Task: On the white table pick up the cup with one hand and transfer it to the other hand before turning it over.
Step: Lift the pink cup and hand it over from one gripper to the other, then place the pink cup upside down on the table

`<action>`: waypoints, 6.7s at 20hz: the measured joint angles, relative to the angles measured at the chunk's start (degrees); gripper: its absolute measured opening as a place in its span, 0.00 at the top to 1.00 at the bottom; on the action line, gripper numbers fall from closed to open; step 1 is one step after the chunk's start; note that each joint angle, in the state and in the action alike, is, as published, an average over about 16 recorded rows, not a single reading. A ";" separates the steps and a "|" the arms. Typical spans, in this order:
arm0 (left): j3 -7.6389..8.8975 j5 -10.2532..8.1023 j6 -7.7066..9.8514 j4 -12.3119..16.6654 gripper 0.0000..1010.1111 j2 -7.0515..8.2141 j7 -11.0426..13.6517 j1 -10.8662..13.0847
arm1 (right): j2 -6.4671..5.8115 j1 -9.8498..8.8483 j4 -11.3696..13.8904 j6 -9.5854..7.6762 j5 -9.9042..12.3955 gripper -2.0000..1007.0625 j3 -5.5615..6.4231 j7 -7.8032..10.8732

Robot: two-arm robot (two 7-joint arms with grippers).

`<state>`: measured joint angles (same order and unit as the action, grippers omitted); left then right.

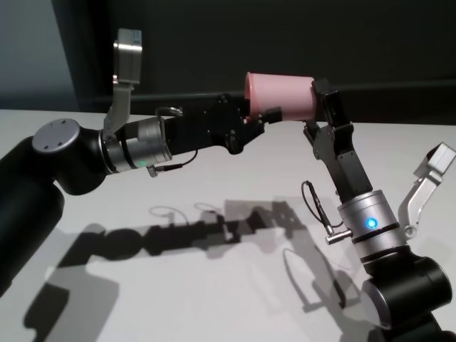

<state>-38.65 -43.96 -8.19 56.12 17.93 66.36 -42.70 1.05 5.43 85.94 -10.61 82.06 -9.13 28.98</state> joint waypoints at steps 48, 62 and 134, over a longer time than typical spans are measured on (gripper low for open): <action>0.00 0.00 0.00 0.00 0.95 0.00 0.00 0.00 | -1.46 2.45 -1.59 2.38 2.75 0.10 -3.99 -0.20; 0.00 0.00 0.00 0.00 0.95 0.00 0.00 0.00 | -1.41 2.41 -1.53 2.33 2.66 0.27 -3.91 -0.19; 2.64 -1.77 0.65 8.04 0.01 9.76 -3.13 6.89 | -1.38 2.40 -1.52 2.29 2.60 0.27 -3.88 -0.19</action>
<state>-36.00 -45.73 -7.53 64.15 27.68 63.23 -35.82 -0.33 7.83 84.41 -8.32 84.66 -13.00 28.79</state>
